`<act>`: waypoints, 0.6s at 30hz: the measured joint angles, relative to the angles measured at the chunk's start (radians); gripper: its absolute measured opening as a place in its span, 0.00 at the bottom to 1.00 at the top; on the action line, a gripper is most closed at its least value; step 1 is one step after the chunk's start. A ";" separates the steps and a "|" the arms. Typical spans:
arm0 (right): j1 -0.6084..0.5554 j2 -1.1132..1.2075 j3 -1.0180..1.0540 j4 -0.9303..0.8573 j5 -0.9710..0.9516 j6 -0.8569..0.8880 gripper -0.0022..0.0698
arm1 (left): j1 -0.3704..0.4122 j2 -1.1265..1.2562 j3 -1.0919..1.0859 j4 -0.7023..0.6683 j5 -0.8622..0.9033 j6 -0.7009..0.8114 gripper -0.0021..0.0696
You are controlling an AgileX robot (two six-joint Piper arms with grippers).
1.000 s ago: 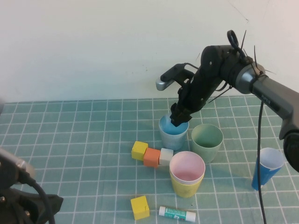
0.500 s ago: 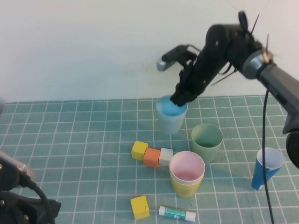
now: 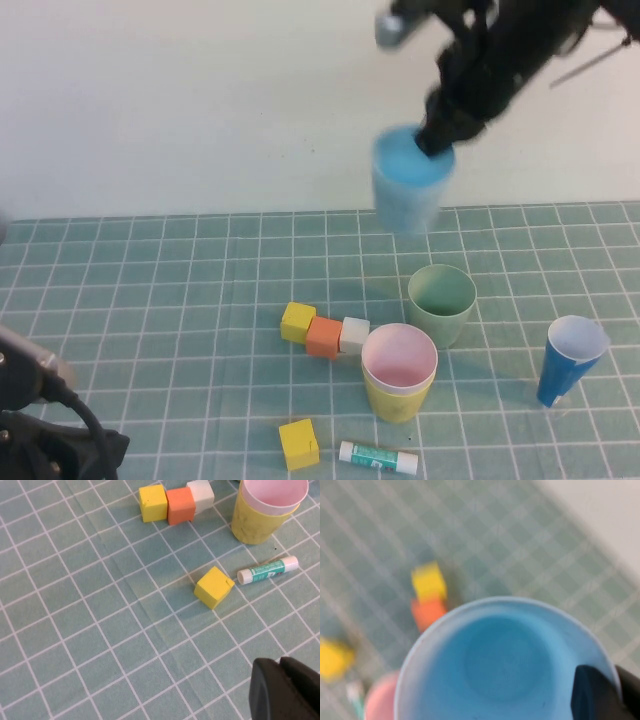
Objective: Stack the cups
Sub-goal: Place the blue cup on the green cup
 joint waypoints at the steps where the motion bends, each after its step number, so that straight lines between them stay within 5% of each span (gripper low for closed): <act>1: 0.000 -0.018 0.067 -0.022 0.001 0.000 0.06 | 0.000 0.000 0.000 0.002 0.000 0.000 0.03; 8: -0.001 -0.040 0.352 -0.082 -0.130 0.050 0.06 | 0.000 0.000 0.000 0.033 -0.022 0.002 0.03; 18: -0.031 0.025 0.380 -0.120 -0.249 0.140 0.06 | 0.000 -0.001 0.000 0.041 -0.022 0.003 0.03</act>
